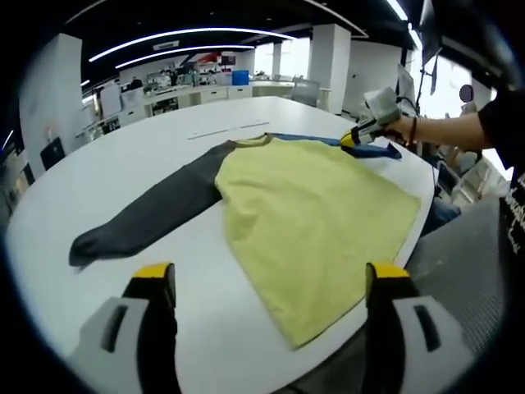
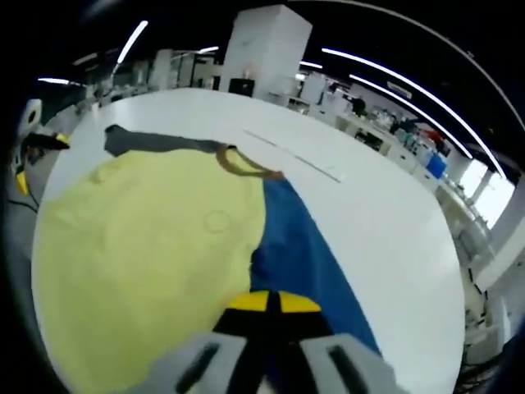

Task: Fold the garment on the visible template until the final outline fits inside the template.

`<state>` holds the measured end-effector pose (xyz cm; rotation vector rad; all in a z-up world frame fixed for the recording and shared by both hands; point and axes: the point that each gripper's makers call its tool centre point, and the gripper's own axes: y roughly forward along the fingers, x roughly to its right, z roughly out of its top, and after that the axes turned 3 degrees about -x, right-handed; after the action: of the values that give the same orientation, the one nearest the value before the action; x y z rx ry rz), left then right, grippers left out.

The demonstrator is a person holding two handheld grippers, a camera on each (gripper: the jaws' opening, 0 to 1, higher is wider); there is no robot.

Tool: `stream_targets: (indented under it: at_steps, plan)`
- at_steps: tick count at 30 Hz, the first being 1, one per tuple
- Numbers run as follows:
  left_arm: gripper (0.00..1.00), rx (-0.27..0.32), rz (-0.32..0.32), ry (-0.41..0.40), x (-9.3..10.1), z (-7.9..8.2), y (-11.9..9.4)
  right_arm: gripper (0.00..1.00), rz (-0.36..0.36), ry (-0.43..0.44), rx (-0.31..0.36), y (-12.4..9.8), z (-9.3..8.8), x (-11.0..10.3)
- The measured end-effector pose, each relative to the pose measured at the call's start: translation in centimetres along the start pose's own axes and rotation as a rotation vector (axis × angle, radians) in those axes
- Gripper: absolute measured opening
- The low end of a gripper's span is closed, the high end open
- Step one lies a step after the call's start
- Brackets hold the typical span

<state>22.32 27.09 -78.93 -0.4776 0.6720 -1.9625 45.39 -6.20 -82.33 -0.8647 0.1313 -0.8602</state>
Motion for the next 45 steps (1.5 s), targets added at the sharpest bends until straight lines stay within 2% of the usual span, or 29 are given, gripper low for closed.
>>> stream_targets:
  at_steps: [8,17,27,30,34,38,45]
  plan:
    - [0.94,0.004,0.009,-0.007,-0.1,0.1,-0.1,0.00,-0.050,0.029,-0.006,-0.3,-0.2,1.1]
    - [0.94,0.006,0.014,-0.008,-0.3,0.0,-0.2,0.00,-0.047,0.082,-0.010,-0.5,-0.3,1.0]
    - [0.96,0.005,0.024,-0.009,-0.4,0.0,-0.2,0.42,-0.069,0.267,0.031,-2.5,-0.1,2.7]
    - [0.96,0.005,0.020,-0.006,-0.3,0.1,-0.1,0.48,-0.070,0.299,0.035,-3.3,-0.1,3.4]
    - [0.96,0.006,0.015,-0.005,0.0,0.2,-0.1,0.55,-0.099,0.339,0.014,-4.2,-1.7,4.5]
    - [0.97,0.001,0.009,-0.004,0.2,0.0,0.0,0.62,-0.145,0.403,-0.037,-5.4,-3.9,5.5]
    - [0.98,0.001,0.007,-0.002,0.3,0.0,0.0,0.63,-0.207,0.468,-0.072,-7.2,-6.8,7.4]
